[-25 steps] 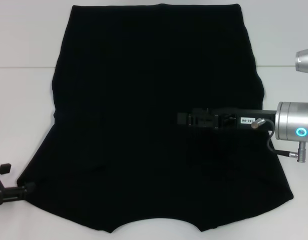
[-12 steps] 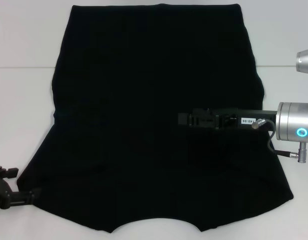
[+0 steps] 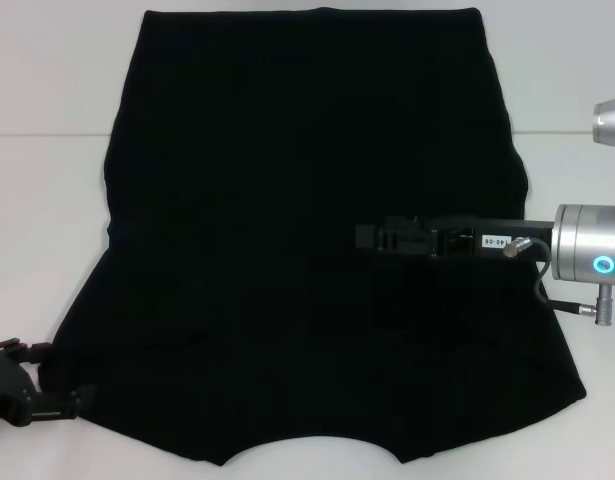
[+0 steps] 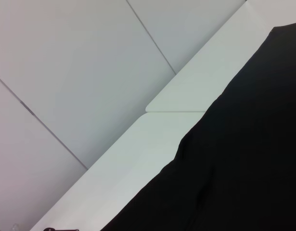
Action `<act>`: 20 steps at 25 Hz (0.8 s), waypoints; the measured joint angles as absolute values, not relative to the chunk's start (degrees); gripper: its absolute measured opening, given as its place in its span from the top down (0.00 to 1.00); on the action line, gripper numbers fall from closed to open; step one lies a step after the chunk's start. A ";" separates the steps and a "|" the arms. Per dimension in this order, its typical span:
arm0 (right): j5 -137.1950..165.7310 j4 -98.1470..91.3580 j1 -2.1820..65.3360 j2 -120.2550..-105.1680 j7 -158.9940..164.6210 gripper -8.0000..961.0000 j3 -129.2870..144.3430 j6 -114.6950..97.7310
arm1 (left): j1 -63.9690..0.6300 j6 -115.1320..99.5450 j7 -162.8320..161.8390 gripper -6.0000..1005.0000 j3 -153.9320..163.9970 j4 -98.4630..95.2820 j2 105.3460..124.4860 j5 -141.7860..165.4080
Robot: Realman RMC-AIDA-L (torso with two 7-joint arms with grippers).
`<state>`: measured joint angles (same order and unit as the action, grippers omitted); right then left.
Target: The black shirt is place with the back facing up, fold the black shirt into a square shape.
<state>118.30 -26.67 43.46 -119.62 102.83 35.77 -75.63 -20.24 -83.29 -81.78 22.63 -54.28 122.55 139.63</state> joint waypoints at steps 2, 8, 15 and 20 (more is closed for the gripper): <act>117.84 -26.75 43.32 -119.59 102.83 0.14 35.87 -75.71 | -20.44 -84.20 -81.92 0.07 22.65 -54.43 122.53 139.64; 116.97 -26.92 43.04 -119.52 102.83 0.14 36.20 -75.82 | -20.85 -85.29 -81.97 0.07 22.68 -54.49 122.51 139.66; 116.97 -26.96 43.06 -119.53 102.47 0.14 36.22 -75.86 | -21.09 -85.51 -82.00 0.07 22.75 -54.37 122.52 139.66; 116.97 -26.85 43.07 -119.53 102.08 0.14 36.12 -75.85 | -20.90 -85.34 -82.11 0.07 22.54 -55.29 122.51 139.66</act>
